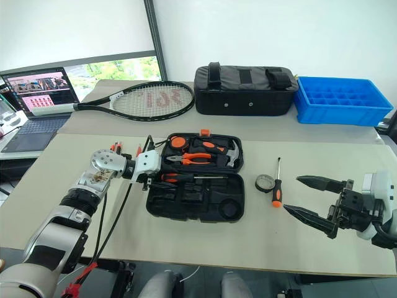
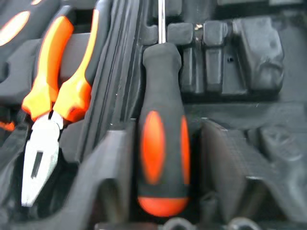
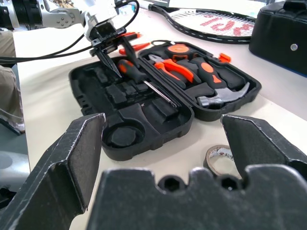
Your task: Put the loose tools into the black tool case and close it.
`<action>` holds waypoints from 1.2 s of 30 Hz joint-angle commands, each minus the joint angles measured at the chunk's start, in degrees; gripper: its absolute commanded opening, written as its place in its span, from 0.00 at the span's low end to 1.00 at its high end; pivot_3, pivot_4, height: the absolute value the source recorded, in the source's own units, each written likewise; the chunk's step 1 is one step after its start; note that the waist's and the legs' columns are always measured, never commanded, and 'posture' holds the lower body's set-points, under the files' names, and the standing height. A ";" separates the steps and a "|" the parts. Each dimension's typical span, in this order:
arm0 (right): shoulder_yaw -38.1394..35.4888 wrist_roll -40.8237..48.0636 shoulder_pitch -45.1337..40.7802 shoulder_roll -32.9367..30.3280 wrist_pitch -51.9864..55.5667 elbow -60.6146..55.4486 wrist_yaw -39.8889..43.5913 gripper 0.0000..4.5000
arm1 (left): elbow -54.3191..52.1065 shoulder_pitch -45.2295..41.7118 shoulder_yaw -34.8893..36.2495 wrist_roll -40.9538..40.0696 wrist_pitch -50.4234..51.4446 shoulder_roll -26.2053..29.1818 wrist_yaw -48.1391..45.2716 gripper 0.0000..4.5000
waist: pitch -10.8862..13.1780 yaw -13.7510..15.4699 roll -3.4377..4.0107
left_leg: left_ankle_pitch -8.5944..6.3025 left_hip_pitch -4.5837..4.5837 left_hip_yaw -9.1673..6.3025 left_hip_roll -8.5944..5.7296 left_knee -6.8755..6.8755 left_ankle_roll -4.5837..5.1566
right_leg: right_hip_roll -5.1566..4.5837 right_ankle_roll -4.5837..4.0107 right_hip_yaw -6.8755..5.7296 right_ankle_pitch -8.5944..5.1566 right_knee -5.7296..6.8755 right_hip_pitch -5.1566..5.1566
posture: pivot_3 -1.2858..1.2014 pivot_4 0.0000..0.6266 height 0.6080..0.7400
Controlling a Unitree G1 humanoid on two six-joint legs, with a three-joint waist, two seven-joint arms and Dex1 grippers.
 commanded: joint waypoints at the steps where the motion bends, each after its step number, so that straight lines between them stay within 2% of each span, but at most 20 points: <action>1: -1.32 0.77 -0.74 -1.19 0.05 -1.34 -0.07 1.00 | -4.29 -1.01 4.74 -3.81 2.73 1.06 1.70 0.94 | 0.00 0.00 0.00 | 0.00 0.00 0.00 0.00 0.00 0.00 | 0.00 0.01 0.00 0.00 0.01 0.00 | 0.52 0.24 0.76; 2: -1.72 0.80 -0.39 -0.95 -0.04 -1.57 -0.35 1.00 | -8.07 0.06 6.76 -6.51 5.12 1.01 2.20 0.99 | 0.00 0.01 0.00 | 0.00 -0.01 0.00 0.00 0.01 0.00 | 0.00 0.01 -0.01 0.00 0.02 -0.01 | 0.52 0.24 0.76; 6: -1.98 0.71 0.54 0.04 -0.58 -1.99 -1.04 1.00 | -19.11 3.21 10.38 -13.09 14.39 -0.48 4.00 0.99 | -0.04 0.01 0.08 | 0.00 -0.07 -0.01 0.02 -0.01 0.00 | 0.00 -0.05 -0.02 0.03 -0.03 -0.03 | 0.52 0.24 0.76; 10: -0.81 0.19 0.01 0.56 -1.21 -1.79 -1.74 1.00 | -22.07 4.41 9.71 -13.75 18.07 -3.31 6.56 0.99 | -0.09 0.19 0.16 | 0.00 -0.07 -0.01 0.00 -0.02 0.00 | -0.02 -0.16 -0.02 0.10 -0.08 0.00 | 0.52 0.24 0.76; 17: -0.69 -0.32 -1.36 0.70 -1.89 -1.04 -2.39 1.00 | -14.97 3.49 7.08 -10.87 15.37 -9.18 9.16 0.99 | -0.08 -0.02 0.13 | 0.01 -0.04 -0.05 -0.06 0.03 0.00 | -0.01 -0.11 0.00 0.07 -0.04 0.02 | 0.52 0.24 0.76; 28: -3.03 -0.23 0.77 1.01 -2.21 -2.02 -2.66 1.00 | 1.69 0.53 4.12 -4.33 7.12 -12.33 12.29 0.99 | -0.07 0.14 0.13 | 0.01 -0.07 -0.07 -0.10 0.02 0.00 | -0.02 -0.10 0.01 0.07 -0.10 0.03 | 0.52 0.24 0.76; 31: -3.17 -0.19 0.99 1.10 -2.13 -2.25 -2.81 1.00 | 3.78 -0.19 4.34 -4.26 6.64 -12.87 11.71 0.83 | -0.08 0.13 0.14 | 0.01 -0.04 -0.07 -0.12 0.01 0.00 | -0.04 0.03 0.02 0.00 -0.09 0.05 | 0.52 0.24 0.76; 36: -3.47 -0.18 1.11 1.07 -2.16 -2.10 -2.68 1.00 | 2.86 -0.53 7.51 -8.17 8.42 -14.30 10.79 0.43 | -0.10 0.23 0.17 | 0.01 -0.03 -0.07 -0.13 0.02 0.00 | -0.04 0.04 0.01 0.00 -0.07 0.07 | 0.52 0.24 0.76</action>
